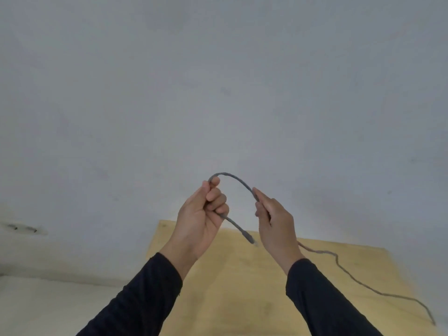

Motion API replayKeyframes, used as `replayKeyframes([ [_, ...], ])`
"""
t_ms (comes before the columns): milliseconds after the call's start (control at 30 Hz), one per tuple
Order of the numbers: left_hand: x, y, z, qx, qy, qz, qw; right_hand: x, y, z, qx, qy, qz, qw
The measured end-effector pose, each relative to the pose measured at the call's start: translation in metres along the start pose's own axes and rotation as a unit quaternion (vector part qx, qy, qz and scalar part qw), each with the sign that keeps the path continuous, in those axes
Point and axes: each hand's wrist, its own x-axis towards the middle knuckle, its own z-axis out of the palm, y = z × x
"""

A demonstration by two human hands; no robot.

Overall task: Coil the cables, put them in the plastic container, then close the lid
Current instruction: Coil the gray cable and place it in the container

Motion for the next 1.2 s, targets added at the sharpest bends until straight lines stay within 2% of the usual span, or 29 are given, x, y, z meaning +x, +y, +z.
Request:
replayKeyframes([
  [167, 0.021, -0.023, 0.052, -0.034, 0.038, 0.122, 0.991, -0.044, 0.04, -0.038, -0.077, -0.133, -0.077, 0.985],
  [267, 0.025, -0.042, 0.079, -0.005, 0.038, 0.152, 0.988, -0.062, 0.046, -0.064, -0.087, -0.195, -0.1, 0.972],
  [333, 0.021, -0.058, 0.091, 0.102, 0.049, 0.172, 0.979, -0.064, 0.042, -0.085, -0.093, -0.206, -0.124, 0.966],
  [433, 0.011, -0.08, 0.095, 0.292, 0.051, 0.184, 0.937, -0.055, 0.022, -0.121, -0.088, -0.195, -0.175, 0.961],
  [533, -0.007, -0.094, 0.099, 0.428, 0.003, 0.14, 0.893, -0.033, -0.001, -0.157, -0.078, -0.188, -0.206, 0.957],
  [600, -0.022, -0.102, 0.104, 0.481, -0.044, 0.102, 0.87, -0.017, -0.013, -0.179, -0.069, -0.171, -0.209, 0.96],
  [700, -0.042, -0.108, 0.113, 0.466, -0.116, 0.052, 0.875, 0.007, -0.027, -0.208, 0.011, -0.153, -0.16, 0.975],
  [767, -0.05, -0.108, 0.12, 0.452, -0.13, 0.049, 0.881, 0.021, -0.031, -0.222, 0.066, -0.159, -0.123, 0.977],
  [900, -0.053, -0.089, 0.147, 0.302, -0.158, 0.05, 0.939, 0.035, -0.024, -0.218, 0.169, -0.106, -0.082, 0.976],
  [967, -0.046, -0.075, 0.162, 0.218, -0.164, 0.061, 0.96, 0.031, -0.018, -0.2, 0.156, -0.052, -0.074, 0.984],
  [1033, -0.034, -0.059, 0.173, 0.14, -0.156, 0.087, 0.974, 0.018, -0.01, -0.177, 0.132, -0.034, -0.051, 0.989],
  [1133, -0.012, -0.033, 0.181, 0.091, -0.112, 0.148, 0.978, -0.014, -0.004, -0.146, 0.034, -0.125, -0.051, 0.99],
  [1200, 0.004, -0.019, 0.177, 0.127, -0.058, 0.18, 0.974, -0.032, -0.008, -0.138, -0.076, -0.206, -0.085, 0.972],
])
